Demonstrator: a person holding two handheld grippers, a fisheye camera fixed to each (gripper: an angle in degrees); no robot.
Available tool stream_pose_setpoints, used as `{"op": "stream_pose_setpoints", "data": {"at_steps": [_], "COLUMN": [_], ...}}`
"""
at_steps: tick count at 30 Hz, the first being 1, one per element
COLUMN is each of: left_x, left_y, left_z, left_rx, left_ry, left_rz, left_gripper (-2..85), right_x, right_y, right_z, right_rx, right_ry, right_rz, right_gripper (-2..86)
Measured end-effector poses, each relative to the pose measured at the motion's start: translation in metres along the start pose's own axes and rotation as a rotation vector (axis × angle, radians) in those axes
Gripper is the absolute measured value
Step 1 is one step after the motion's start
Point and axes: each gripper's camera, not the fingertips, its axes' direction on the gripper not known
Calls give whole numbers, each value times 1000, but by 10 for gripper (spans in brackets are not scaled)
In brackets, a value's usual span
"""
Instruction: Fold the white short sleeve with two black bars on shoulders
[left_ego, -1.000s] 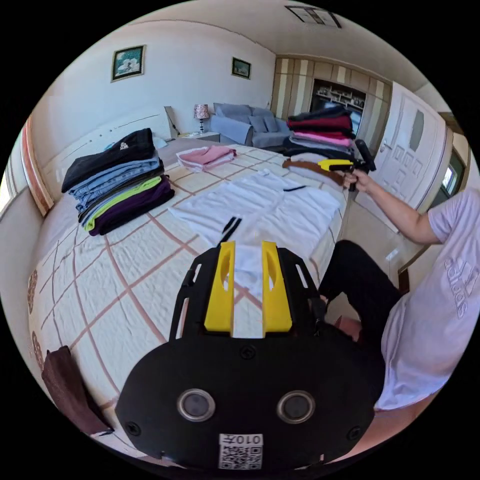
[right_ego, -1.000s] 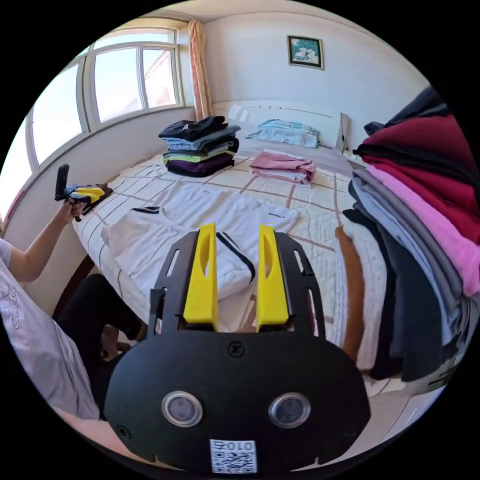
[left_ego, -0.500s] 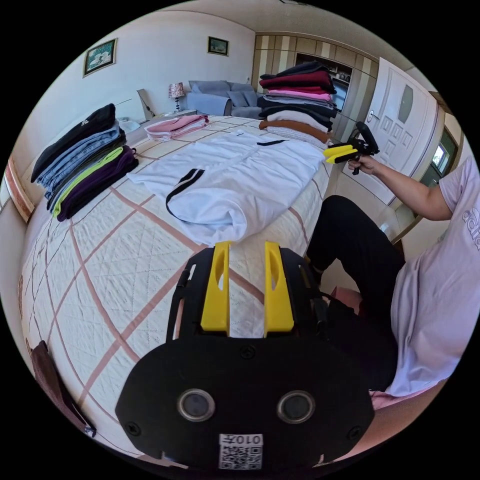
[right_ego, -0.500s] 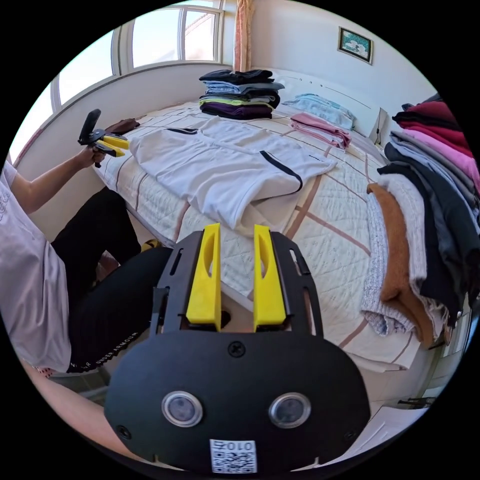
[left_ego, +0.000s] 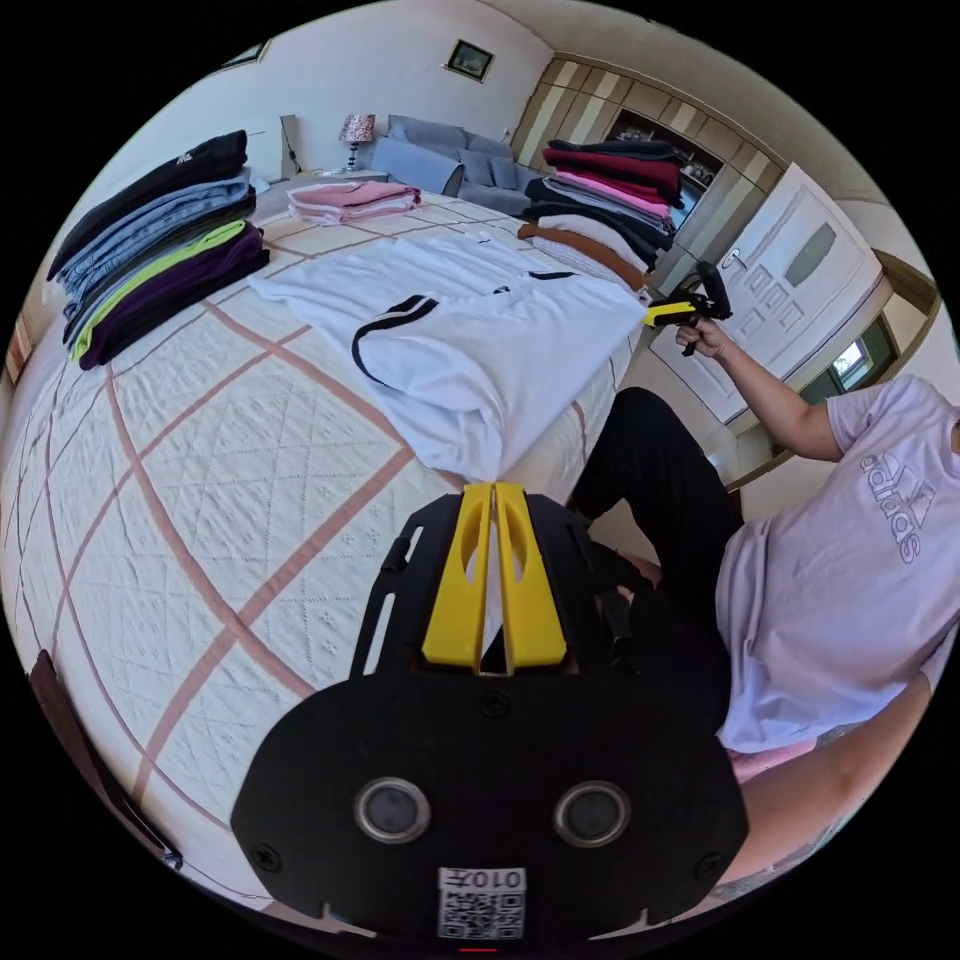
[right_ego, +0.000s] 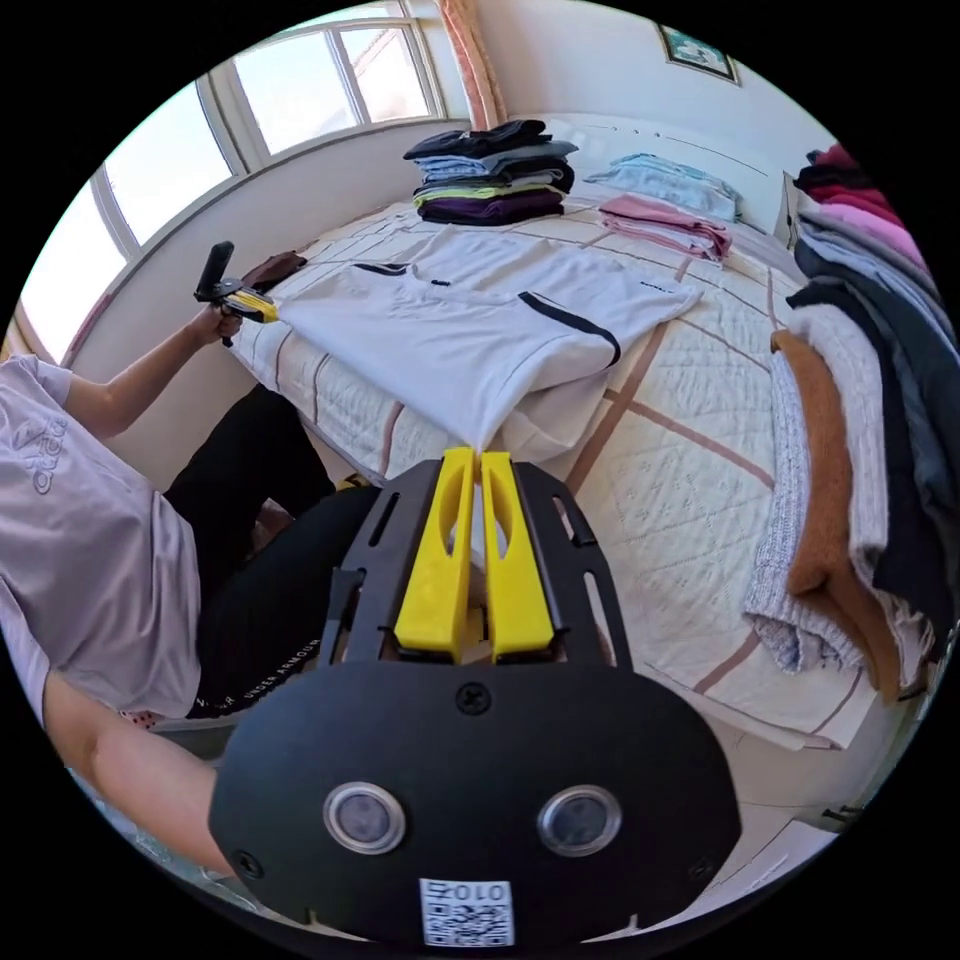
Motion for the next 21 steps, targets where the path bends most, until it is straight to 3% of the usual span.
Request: {"op": "stream_pose_setpoints", "data": {"at_steps": [5,13,17,21], "left_x": [-17,-18,-3,18], "left_y": [-3,20,19,-51], "left_z": [24,10,-40,-37], "left_rx": [-123,-19,112,68], "left_ry": [24,85,-55,-235], "left_rz": [-58,-108,-125,13], "left_gripper": [3,52,76,98], "right_x": [12,-5,-18,-38], "right_y": [2,17,17,-30], "right_z": [34,29,-3,-23], "right_rx": [-78,-50,46,217], "right_ry": [-53,-3,96,225], "right_rz": [40,47,59,2], "right_gripper": [35,66,71,73]}}
